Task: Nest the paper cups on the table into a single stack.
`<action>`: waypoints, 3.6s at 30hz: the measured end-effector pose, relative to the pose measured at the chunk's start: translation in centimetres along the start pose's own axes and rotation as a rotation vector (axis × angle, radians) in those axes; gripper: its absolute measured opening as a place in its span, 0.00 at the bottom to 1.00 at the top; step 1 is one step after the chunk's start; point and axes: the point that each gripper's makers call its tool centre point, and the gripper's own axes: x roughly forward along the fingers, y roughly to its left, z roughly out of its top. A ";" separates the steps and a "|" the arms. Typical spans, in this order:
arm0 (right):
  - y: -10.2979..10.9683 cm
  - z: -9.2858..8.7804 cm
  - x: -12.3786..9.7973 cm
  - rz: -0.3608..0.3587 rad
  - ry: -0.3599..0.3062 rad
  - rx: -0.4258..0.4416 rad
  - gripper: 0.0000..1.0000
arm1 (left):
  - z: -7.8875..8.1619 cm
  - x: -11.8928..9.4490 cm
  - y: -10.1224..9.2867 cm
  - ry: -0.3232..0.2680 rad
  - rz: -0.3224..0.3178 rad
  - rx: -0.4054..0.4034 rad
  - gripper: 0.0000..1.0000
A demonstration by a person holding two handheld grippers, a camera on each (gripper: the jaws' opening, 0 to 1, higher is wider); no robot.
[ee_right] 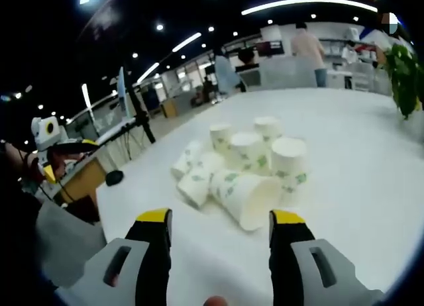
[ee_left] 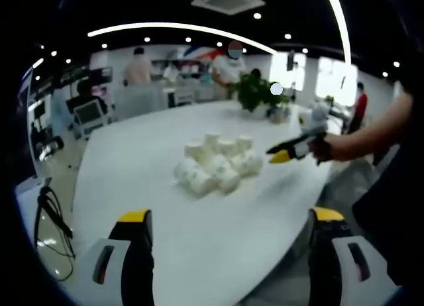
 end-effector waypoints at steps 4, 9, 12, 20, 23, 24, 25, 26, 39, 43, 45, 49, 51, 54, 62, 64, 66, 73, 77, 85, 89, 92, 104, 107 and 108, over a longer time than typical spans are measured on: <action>-0.3 -0.3 0.5 0.003 0.010 0.013 0.56 | -0.2 0.0 0.0 0.008 0.003 0.004 0.97; -0.7 -0.5 1.0 0.007 0.011 0.042 0.55 | -0.3 -0.2 0.1 0.012 0.010 0.000 0.96; -0.8 -0.7 1.3 0.010 0.017 0.058 0.55 | -0.4 -0.2 0.0 0.018 0.010 -0.005 0.96; -0.8 -0.9 2.0 0.030 0.014 0.090 0.51 | -0.7 -0.5 0.3 0.039 0.016 0.000 0.96; -0.9 -1.1 2.1 0.029 0.013 0.108 0.50 | -0.7 -0.6 0.5 0.042 0.020 0.001 0.96; -0.9 -1.2 2.2 0.028 0.016 0.107 0.50 | -0.6 -0.6 0.6 0.041 0.022 0.001 0.96; -1.0 -1.4 2.3 0.027 0.024 0.108 0.50 | -0.6 -0.7 0.7 0.040 0.025 0.002 0.96; -0.9 -1.5 2.4 0.028 0.028 0.108 0.50 | -0.7 -0.7 0.8 0.042 0.026 0.001 0.96; -0.9 -1.9 2.7 0.036 0.037 0.105 0.48 | -1.0 -0.9 0.9 0.050 0.041 -0.014 0.96; -1.1 -1.8 3.0 0.040 0.031 0.121 0.45 | -1.2 -1.0 1.0 0.056 0.048 -0.016 0.96; -1.1 -1.8 3.2 0.047 0.033 0.130 0.43 | -1.3 -1.1 1.0 0.059 0.050 -0.020 0.96; -0.8 -1.2 3.5 0.067 0.025 0.124 0.38 | -1.5 -1.2 1.0 0.065 0.053 -0.015 0.96; -0.6 -1.1 3.6 0.076 0.018 0.127 0.34 | -1.5 -1.2 1.0 0.064 0.056 -0.017 0.96; -0.6 -0.8 3.6 0.078 0.006 0.136 0.33 | -1.4 -1.2 0.9 0.062 0.059 -0.016 0.96; -0.9 0.0 3.4 0.080 -0.019 0.159 0.28 | -1.4 -1.3 0.9 0.057 0.065 -0.019 0.96; -0.7 0.3 3.3 0.088 -0.031 0.168 0.26 | -1.5 -1.4 0.8 0.060 0.064 -0.016 0.96; -0.7 0.4 3.3 0.097 -0.038 0.171 0.23 | -1.7 -1.4 0.8 0.066 0.064 -0.017 0.96; 0.8 0.5 3.3 0.181 -0.060 0.173 0.04 | -1.4 -1.3 0.7 0.053 0.064 -0.015 0.96; 1.3 0.4 3.1 0.196 -0.061 0.165 0.00 | -1.5 -1.3 0.9 0.050 0.066 -0.019 0.96; 1.3 0.4 2.5 0.189 -0.073 0.190 0.00 | -1.6 -1.5 0.8 0.042 0.065 -0.025 0.95; 1.1 0.6 2.2 0.183 -0.081 0.190 0.00 | -1.7 -1.5 0.8 0.038 0.066 -0.033 0.95; 1.0 0.9 1.9 0.176 -0.093 0.199 0.00 | -1.9 -1.5 0.7 0.042 0.060 -0.029 0.95; 0.5 2.7 0.1 0.158 -0.087 0.134 0.00 | -0.8 -1.3 0.6 0.006 0.053 -0.016 0.94; -0.2 3.0 -0.6 0.131 -0.074 0.116 0.00 | -1.0 -1.2 0.3 0.004 0.043 -0.014 0.94; -0.3 3.2 -0.8 0.127 -0.076 0.113 0.00 | -1.0 -1.1 0.2 0.006 0.039 -0.011 0.94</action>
